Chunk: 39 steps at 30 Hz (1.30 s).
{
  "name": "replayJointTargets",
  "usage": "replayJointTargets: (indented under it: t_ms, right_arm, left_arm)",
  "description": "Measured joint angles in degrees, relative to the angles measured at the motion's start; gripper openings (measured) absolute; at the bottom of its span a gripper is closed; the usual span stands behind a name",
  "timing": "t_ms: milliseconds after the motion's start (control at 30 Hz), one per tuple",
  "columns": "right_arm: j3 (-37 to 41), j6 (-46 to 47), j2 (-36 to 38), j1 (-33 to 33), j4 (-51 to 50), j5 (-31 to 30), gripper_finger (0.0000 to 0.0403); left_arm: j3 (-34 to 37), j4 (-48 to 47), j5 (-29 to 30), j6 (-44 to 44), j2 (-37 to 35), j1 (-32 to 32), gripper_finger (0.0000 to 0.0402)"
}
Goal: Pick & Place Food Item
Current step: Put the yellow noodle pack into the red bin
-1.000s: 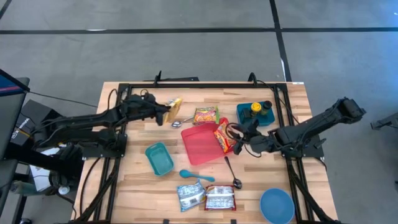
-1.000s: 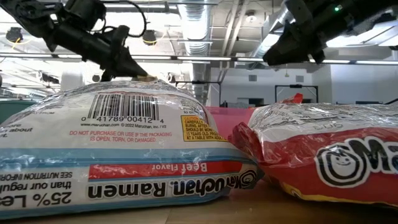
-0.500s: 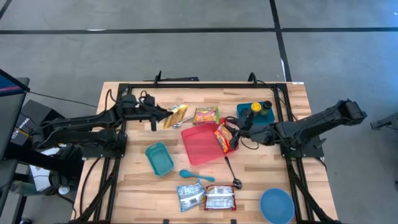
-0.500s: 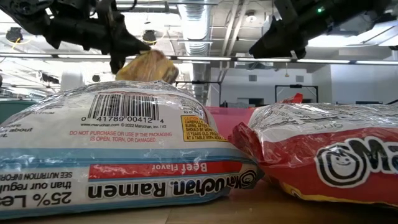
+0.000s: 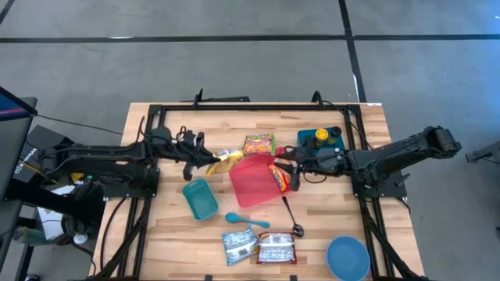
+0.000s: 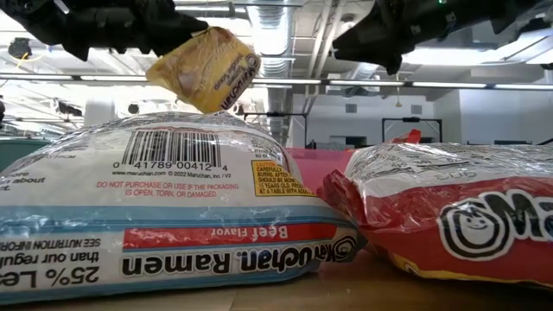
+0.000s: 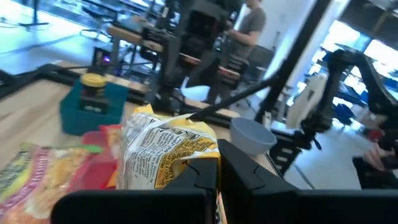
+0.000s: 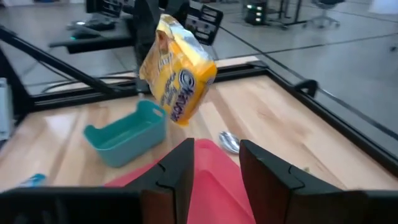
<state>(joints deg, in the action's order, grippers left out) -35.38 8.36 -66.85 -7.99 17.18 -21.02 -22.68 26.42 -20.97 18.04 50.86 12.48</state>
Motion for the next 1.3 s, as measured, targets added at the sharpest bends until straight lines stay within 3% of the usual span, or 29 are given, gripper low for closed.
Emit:
replayJointTargets:
  t_ms: [233, 600, 733, 933, 1300]
  right_arm:
    - [0.00, -2.34, -0.38, 0.56, 2.57, 5.99, 0.0142]
    - [-0.28, -6.86, -10.58, 1.69, 13.58, 9.10, 0.0231]
    - [-1.34, -7.32, -12.46, 2.70, 14.32, 9.98, 0.0234]
    - [-3.21, -6.69, -16.44, 3.72, 15.98, 16.34, 0.0226]
    - [-5.42, -6.86, -18.26, 3.48, 15.72, 17.92, 0.0225]
  left_arm:
    - [0.00, 8.09, 0.01, -0.17, 5.87, -3.59, 0.0000]
    - [0.02, 16.35, -1.86, -0.22, 14.69, -5.28, 0.0000]
    - [0.02, 17.54, -3.55, -0.20, 16.21, -6.11, 0.0000]
    - [-1.65, 18.44, -3.50, -0.59, 17.64, -7.51, 0.0000]
    - [-2.32, 18.04, -3.57, -3.17, 18.31, -8.82, 0.0000]
